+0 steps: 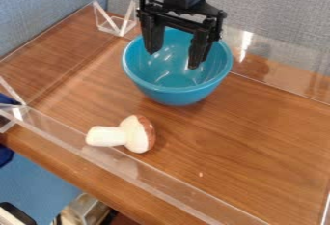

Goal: Put the mushroom in the blue bowl

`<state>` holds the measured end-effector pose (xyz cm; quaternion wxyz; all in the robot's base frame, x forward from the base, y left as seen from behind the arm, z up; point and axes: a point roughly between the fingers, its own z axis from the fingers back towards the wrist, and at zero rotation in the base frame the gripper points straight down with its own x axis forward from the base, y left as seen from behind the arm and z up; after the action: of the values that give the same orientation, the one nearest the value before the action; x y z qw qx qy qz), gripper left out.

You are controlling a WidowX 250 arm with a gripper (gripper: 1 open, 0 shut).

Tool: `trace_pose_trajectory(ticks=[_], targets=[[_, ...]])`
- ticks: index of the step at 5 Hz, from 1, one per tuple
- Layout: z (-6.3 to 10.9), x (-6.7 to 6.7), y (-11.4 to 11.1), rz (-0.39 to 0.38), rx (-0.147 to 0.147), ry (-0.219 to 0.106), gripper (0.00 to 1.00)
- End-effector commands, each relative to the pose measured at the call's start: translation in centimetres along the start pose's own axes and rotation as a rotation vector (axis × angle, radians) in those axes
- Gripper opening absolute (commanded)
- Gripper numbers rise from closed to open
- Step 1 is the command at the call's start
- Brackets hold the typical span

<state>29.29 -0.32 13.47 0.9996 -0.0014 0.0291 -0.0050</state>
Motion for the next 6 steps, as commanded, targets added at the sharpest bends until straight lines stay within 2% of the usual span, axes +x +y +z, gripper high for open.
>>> trace_pose_trajectory(ticks=[1, 3, 5, 6], targets=[[-0.3, -0.2, -0.2, -0.052, 0.004, 0.017, 1.0], [-0.5, -2.3, 1.2, -0.277, 0.016, 0.045, 1.0], [0.6, -2.0, 2.0, -0.399, 0.017, 0.069, 1.0], [-1.0, -2.8, 2.0, -0.515, 0.019, 0.076, 1.0]])
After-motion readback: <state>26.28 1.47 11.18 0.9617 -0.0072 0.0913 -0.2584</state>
